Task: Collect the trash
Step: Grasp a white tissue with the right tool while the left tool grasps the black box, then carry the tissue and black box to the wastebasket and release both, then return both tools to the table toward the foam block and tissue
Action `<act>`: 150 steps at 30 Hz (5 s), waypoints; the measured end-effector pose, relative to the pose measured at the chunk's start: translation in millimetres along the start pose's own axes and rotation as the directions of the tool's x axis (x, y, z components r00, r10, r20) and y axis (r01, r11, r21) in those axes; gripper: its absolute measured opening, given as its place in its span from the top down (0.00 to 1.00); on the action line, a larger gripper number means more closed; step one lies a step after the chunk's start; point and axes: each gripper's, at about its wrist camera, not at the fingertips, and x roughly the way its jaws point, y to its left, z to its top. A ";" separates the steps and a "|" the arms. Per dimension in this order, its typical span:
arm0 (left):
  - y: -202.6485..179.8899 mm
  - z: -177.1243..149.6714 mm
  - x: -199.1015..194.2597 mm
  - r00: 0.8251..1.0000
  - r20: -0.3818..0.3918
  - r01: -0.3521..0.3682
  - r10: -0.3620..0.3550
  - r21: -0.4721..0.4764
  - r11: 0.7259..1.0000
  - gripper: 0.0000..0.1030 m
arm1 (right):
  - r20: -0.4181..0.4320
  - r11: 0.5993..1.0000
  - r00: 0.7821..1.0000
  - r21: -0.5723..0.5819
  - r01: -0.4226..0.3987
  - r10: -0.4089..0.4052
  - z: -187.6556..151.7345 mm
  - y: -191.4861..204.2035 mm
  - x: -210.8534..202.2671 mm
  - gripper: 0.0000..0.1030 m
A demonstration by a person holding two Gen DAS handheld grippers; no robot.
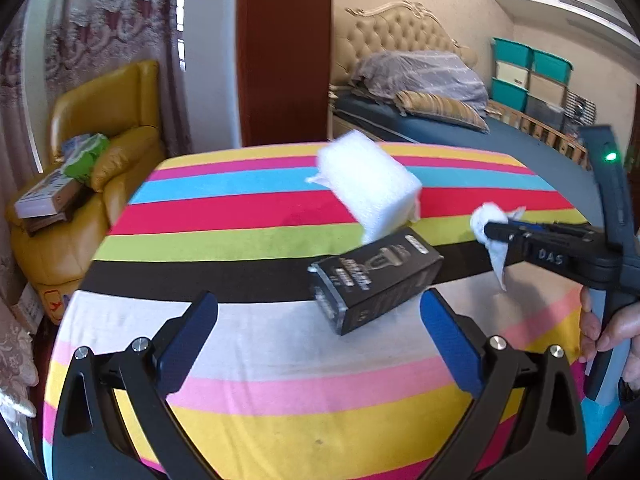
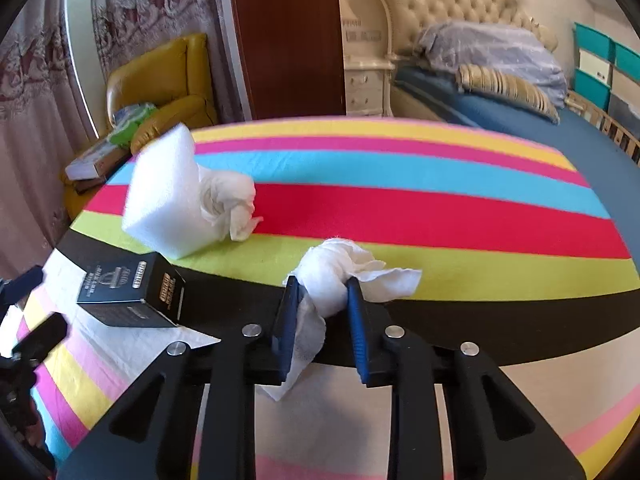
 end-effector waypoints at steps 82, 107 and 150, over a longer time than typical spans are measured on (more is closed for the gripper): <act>-252.9 15.0 -27.8 0.927 0.134 0.304 -0.349 0.273 0.913 0.63 | 0.294 0.981 0.940 0.132 0.139 -0.173 -103.8 -134.8 -184.3 0.77; -498.1 33.5 -19.4 0.761 -0.023 0.586 -0.648 0.453 0.672 0.62 | 0.261 0.872 0.849 0.316 0.374 -0.459 -176.1 -324.3 -262.6 0.77; -360.0 141.4 -31.1 0.799 0.261 0.468 -0.542 0.296 0.833 0.05 | 0.463 0.894 0.767 0.164 0.418 -0.444 -85.7 -288.3 -306.8 0.48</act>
